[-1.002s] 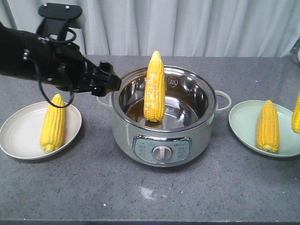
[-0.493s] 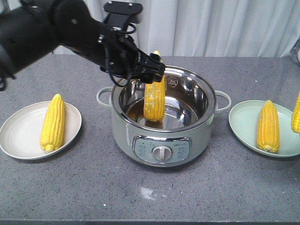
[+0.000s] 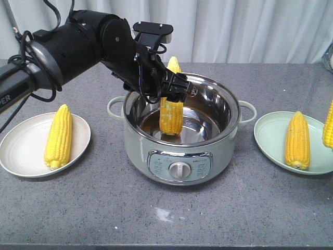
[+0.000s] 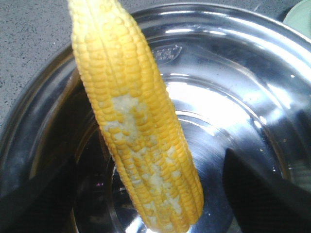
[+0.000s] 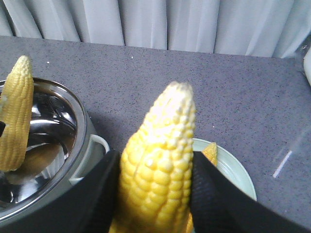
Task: Distribute corn equally
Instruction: 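Reach the left gripper into the pot and grasp the last cob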
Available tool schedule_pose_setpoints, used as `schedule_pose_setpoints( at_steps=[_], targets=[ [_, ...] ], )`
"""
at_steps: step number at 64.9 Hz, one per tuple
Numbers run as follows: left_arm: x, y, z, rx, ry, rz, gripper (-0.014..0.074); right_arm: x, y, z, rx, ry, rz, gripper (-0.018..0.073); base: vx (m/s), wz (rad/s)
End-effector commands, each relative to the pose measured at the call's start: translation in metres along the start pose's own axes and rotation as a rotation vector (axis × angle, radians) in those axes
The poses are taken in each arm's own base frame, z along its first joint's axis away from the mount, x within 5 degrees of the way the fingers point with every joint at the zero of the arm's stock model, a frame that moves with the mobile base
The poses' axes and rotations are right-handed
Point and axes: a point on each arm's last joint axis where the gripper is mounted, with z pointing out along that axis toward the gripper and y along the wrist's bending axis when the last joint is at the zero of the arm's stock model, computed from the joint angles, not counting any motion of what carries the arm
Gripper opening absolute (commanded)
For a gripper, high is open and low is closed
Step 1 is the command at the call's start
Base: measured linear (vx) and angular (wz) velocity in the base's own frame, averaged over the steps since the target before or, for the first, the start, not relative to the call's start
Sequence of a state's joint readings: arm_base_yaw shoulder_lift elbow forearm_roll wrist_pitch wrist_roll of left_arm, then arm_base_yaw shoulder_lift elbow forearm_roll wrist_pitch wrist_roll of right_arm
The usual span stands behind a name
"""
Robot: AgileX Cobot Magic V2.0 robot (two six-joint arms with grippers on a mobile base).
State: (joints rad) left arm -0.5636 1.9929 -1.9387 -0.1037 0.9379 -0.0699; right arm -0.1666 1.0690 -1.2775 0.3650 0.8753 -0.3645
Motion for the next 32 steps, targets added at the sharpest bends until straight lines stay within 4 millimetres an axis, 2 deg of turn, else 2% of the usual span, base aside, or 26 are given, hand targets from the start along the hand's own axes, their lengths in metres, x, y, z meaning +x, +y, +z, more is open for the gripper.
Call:
schedule_pose_setpoints(
  at_steps=[1, 19, 32],
  targets=[
    [-0.017, -0.006, -0.029, 0.024, -0.141, -0.006, 0.0575, -0.013, 0.0, -0.011, 0.019, -0.109, 0.003, 0.0193, 0.0, 0.0],
    [-0.015, -0.004, -0.006, 0.024, -0.12, -0.022, 0.0575, -0.012, 0.0, -0.011, 0.018, -0.107, 0.003, 0.0193, 0.0, 0.0],
    [-0.017, -0.004, 0.002, 0.029, -0.152, -0.044, 0.0575, -0.012, 0.0, -0.011, 0.018, -0.107, 0.003, 0.0193, 0.0, 0.0]
  ],
)
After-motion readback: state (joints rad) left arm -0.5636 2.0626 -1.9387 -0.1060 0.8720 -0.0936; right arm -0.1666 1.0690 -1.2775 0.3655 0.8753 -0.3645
